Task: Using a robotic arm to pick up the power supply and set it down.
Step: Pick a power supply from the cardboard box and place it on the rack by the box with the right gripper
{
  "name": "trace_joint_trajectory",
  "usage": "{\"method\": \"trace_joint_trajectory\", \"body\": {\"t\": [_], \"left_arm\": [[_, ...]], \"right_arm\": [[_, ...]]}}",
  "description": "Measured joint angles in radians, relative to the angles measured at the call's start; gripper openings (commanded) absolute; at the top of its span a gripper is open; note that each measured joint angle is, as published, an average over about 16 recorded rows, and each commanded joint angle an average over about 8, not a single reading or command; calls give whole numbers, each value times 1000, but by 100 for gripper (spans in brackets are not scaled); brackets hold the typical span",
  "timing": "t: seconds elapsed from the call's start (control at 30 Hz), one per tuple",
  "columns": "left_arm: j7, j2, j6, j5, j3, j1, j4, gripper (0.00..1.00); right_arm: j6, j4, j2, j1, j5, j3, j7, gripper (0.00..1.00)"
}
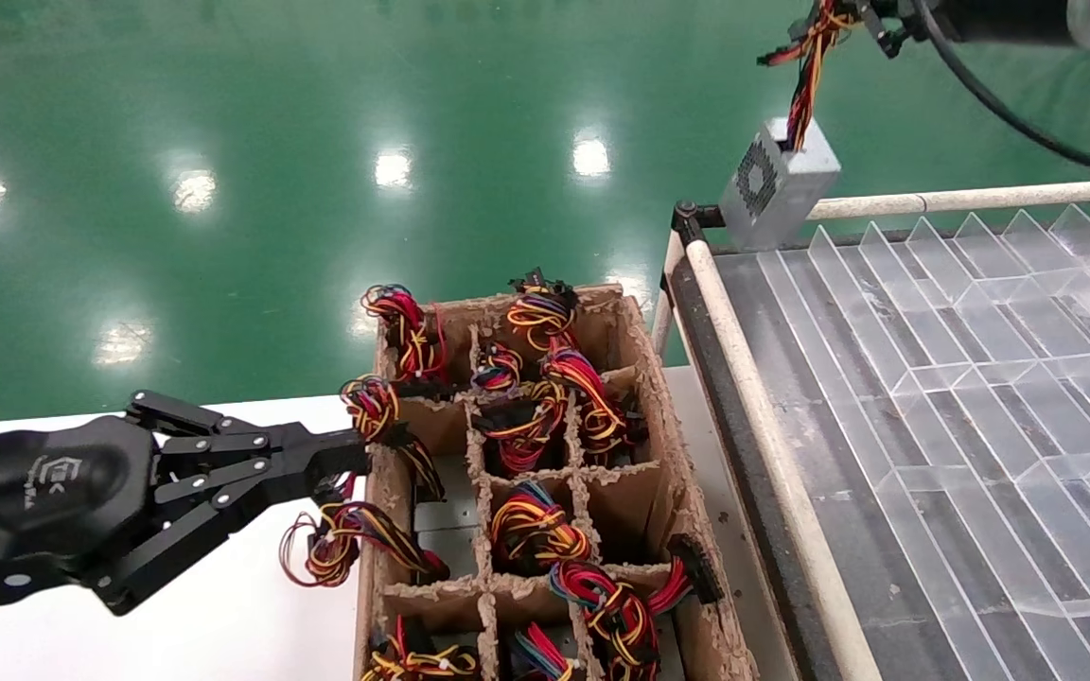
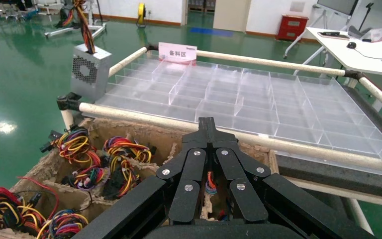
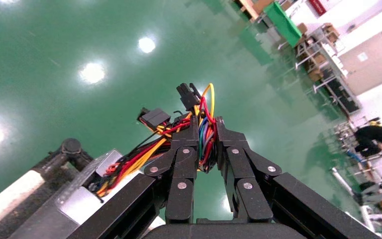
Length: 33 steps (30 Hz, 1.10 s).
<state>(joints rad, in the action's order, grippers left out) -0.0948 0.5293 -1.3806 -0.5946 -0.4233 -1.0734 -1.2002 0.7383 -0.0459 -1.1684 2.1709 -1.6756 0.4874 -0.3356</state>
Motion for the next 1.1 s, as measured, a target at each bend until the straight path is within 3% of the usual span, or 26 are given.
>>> {"method": "trace_joint_trajectory", "body": {"t": [0.33, 0.83, 1.1], "left_arm": [[0, 0, 0, 0, 0, 0, 0, 0], [0, 0, 0, 0, 0, 0, 0, 0], [0, 0, 0, 0, 0, 0, 0, 0]], "right_arm": [[49, 10, 9, -1, -6, 4, 41, 0], [320, 28, 68, 62, -58, 39, 39, 0], [323, 32, 72, 54, -58, 38, 45, 0]]}}
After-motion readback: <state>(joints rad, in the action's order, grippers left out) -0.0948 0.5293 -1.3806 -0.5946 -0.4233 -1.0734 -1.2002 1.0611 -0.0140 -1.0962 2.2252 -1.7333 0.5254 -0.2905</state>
